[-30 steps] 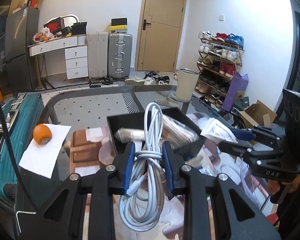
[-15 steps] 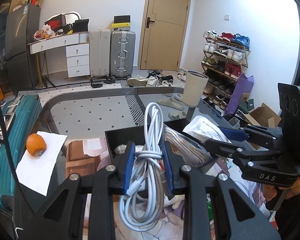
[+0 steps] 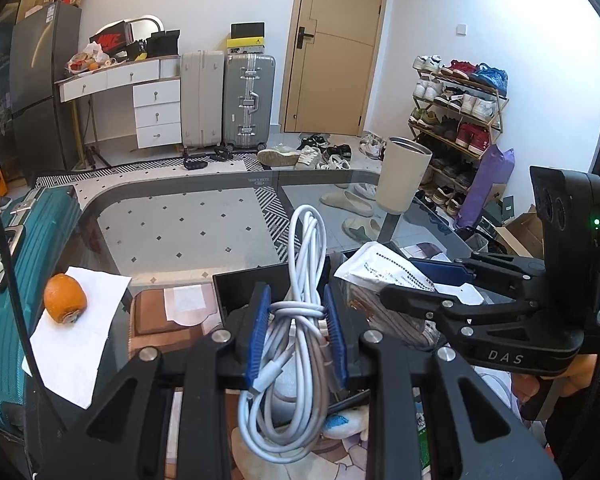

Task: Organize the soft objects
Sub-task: 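Carry the cable into the black box with the left tool while the right drops the packet in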

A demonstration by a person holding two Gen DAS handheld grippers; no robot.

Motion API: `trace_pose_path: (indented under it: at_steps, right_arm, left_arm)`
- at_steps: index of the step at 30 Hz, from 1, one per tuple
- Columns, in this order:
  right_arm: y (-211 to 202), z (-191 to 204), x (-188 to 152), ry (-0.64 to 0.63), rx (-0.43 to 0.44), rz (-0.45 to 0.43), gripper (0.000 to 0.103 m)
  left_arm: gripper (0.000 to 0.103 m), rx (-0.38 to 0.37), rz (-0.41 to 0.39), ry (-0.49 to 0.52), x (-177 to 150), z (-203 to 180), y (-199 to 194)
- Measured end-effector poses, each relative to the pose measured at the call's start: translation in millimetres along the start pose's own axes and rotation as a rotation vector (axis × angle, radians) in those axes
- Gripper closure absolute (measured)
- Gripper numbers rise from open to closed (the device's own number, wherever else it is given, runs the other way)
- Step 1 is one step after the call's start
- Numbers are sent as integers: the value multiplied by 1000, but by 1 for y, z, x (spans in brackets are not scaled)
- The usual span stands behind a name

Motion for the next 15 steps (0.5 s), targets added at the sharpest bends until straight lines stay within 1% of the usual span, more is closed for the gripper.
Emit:
trace_pose_path:
  at_steps: [3, 9, 13, 15]
  right_arm:
    - [3, 1, 1, -17, -7, 9, 61]
    - [5, 4, 3, -84, -88, 6, 61]
    - [-1, 8, 7, -107, -85, -6, 61]
    - [-2, 16, 8, -126, -60, -13, 61]
  left_arm:
    - [77, -2, 3, -2, 0, -1, 3]
    - [77, -4, 13, -1, -3, -1, 10]
    - [77, 0, 15, -8, -4, 2, 10]
    - [77, -1, 11, -11, -3, 4, 7]
Point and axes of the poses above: each gripper's, at about its wrist camera, not at the fingertips, and y roughly the way its jaws point, z to its left, x to its top, the point moved 10 cm from there along y, roughly the way its jaws point, and after that the axes turned 7 degrees about -y, right-handed, at the moved point
